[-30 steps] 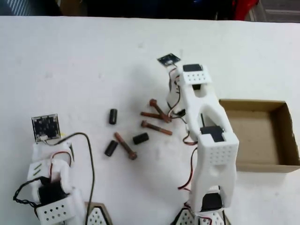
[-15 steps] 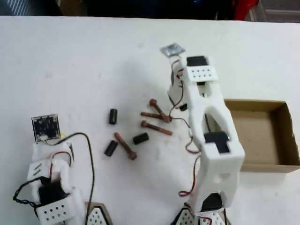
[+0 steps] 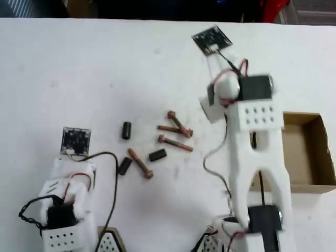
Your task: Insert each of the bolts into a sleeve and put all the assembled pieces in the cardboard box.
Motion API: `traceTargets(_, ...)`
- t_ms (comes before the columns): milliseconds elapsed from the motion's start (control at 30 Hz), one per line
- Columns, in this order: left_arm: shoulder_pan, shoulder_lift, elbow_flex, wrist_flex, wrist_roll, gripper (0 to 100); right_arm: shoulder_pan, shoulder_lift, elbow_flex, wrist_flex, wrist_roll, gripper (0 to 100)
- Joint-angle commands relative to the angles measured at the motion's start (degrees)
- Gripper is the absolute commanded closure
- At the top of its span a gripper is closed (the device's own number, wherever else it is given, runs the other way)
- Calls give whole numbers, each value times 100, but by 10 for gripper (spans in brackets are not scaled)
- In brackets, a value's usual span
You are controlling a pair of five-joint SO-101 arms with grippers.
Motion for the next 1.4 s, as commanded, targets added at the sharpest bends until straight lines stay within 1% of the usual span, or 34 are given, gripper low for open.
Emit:
traceTargets(0, 251, -22, -862, 501, -62, 978, 31, -1490, 738, -66, 0, 974)
traceTargets(67, 251, -22, -897, 475, -88, 978, 31, -2053, 1240, -207, 0, 974)
traceTargets(167, 268, -22, -870, 290, -563, 979, 31, -2853, 2048, -435, -26, 974)
traceTargets(400, 242, -22, -914, 308, -1037, 979, 31, -4426, 4105, -1209, -53, 974)
traceTargets(600, 242, -13, -1222, 404, -1099, 979, 31, -5235, 5785, -2114, -53, 974)
traceTargets(700, 251, -13, -1459, 404, -1152, 980, 31, -5473, 6338, -2431, -53, 974)
traceTargets(800, 251, 101, -1574, 404, -1380, 980, 31, -5569, 6725, -2677, -62, 974)
traceTargets(967, 259, 1209, -2215, 369, -1389, 980, 31, -5640, 7253, -3187, -527, 974)
traceTargets(1133, 277, 2659, -3174, 404, -1451, 980, 66, -5640, 7385, -3345, -580, 974)
traceTargets(1233, 277, 3503, -3578, 413, -1864, 980, 66, -5640, 7473, -3442, -589, 974)
traceTargets(1367, 277, 4629, -4035, 598, -2207, 980, 66, -5640, 7833, -3899, -589, 974)
